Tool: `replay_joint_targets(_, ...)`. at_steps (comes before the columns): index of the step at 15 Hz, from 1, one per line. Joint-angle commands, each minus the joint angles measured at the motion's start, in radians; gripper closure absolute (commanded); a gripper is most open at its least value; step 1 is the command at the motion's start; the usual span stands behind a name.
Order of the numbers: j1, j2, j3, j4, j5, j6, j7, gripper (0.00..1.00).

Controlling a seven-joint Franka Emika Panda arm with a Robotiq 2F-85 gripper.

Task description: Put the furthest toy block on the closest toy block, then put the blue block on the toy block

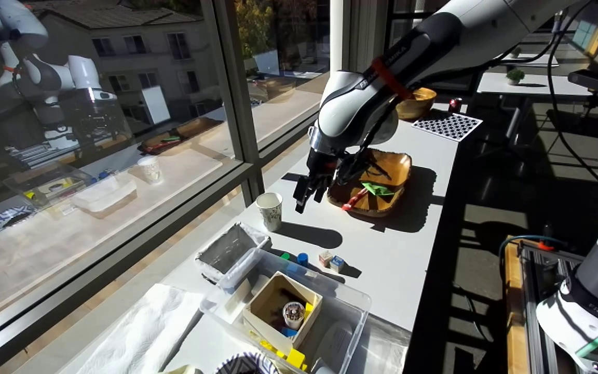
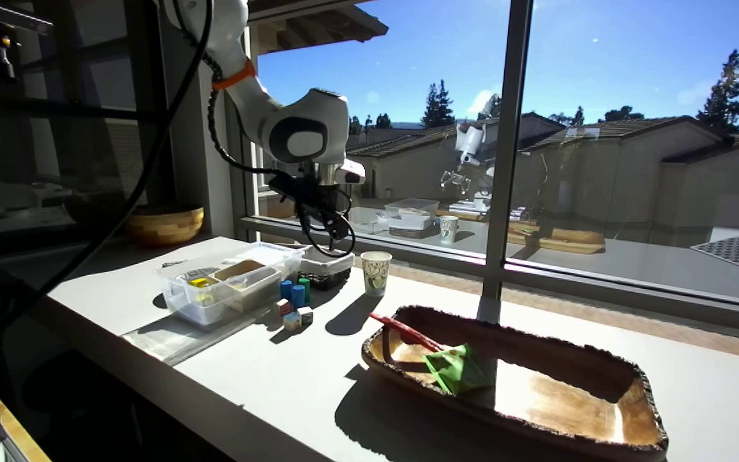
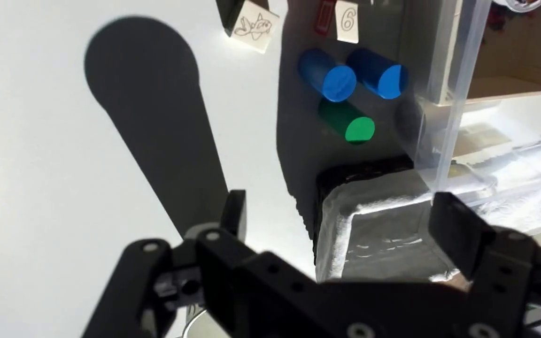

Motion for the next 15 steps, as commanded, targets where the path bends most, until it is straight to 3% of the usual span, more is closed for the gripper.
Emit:
replay_joint_targets(1, -0.009, 0.072, 0.004, 0.04, -0.047, -0.058, 0.021, 0.0)
replay_joint_targets(7, 0.003, 0.125, 0.008, 0.01, -0.122, 0.02, 0.038, 0.0)
replay_joint_targets(13, 0.061, 0.196, -0.016, -0.057, -0.221, 0.332, 0.211, 0.0)
replay_joint_targets(15, 0.087, 0.205, -0.028, -0.082, -0.245, 0.37, 0.276, 0.0)
